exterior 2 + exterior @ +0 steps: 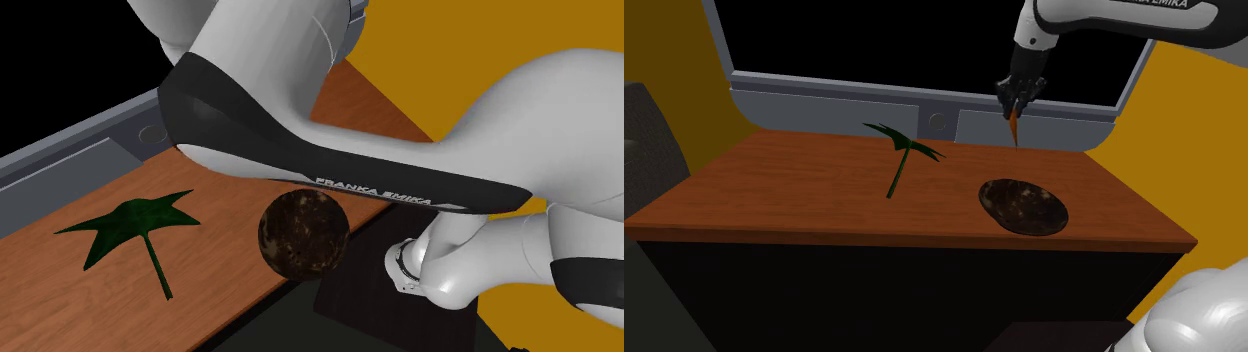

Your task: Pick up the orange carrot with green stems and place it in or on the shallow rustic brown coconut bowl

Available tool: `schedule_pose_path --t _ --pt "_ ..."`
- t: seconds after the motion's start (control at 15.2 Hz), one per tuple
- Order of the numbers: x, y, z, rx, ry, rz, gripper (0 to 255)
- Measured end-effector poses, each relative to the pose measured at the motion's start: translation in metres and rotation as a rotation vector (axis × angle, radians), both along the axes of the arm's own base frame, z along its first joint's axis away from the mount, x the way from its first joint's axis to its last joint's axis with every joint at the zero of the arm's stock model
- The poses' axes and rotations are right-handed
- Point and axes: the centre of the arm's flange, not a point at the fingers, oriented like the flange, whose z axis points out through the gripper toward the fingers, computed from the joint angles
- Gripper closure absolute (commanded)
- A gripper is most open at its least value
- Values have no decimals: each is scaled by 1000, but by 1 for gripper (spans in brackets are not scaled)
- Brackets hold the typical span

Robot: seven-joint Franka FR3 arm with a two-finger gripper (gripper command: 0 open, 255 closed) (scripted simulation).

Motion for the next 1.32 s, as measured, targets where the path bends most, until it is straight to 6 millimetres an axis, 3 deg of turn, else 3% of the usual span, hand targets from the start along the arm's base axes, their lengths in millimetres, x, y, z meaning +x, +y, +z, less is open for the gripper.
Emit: schedule_pose_path --t 0.26,0.4,1.32 --pt "1 -1 19 0 0 0 255" --pt "-13 9 24 0 0 0 255" --pt "-156 116 41 0 0 1 255"
